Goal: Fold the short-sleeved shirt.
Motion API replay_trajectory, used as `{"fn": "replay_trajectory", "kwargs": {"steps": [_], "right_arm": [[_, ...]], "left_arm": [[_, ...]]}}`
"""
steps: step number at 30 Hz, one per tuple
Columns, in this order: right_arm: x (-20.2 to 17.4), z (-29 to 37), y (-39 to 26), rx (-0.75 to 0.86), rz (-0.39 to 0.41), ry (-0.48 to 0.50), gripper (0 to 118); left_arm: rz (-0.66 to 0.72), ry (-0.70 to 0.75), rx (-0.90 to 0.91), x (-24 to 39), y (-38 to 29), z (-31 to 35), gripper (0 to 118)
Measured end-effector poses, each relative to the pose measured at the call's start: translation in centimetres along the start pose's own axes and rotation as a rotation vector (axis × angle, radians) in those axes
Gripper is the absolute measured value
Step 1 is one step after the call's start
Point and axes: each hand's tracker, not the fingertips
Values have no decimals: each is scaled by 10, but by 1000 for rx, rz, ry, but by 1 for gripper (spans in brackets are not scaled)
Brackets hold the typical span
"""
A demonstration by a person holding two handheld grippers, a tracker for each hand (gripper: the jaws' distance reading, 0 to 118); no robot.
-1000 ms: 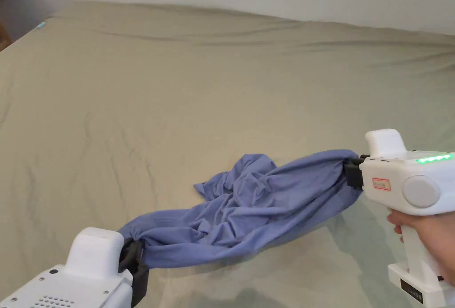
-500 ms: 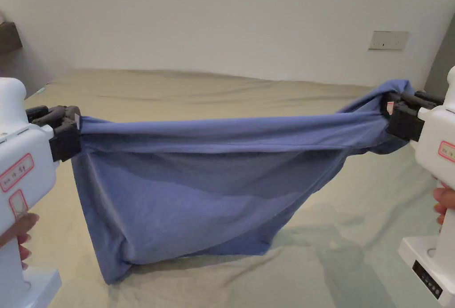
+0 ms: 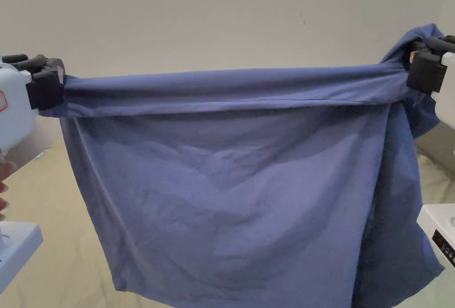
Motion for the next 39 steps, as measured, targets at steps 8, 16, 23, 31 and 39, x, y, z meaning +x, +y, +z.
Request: {"fn": "replay_trajectory", "kwargs": {"steps": [8,16,23,31,39], "right_arm": [[-6,-49,32,-10,146,-71,9],[-22,-119,39,-50,228,-198,9],[-33,-190,32,-62,232,-255,9],[-46,-248,-6,-110,264,-263,9],[-51,-274,-112,-317,229,-161,9]], "left_arm": [[-61,-9,-22,2,32,-50,8],[-82,-12,-72,4,44,-121,8],[-163,33,-109,11,43,-191,8],[-150,71,-140,3,26,-250,8],[-76,40,-262,-10,-65,-288,4]]}}
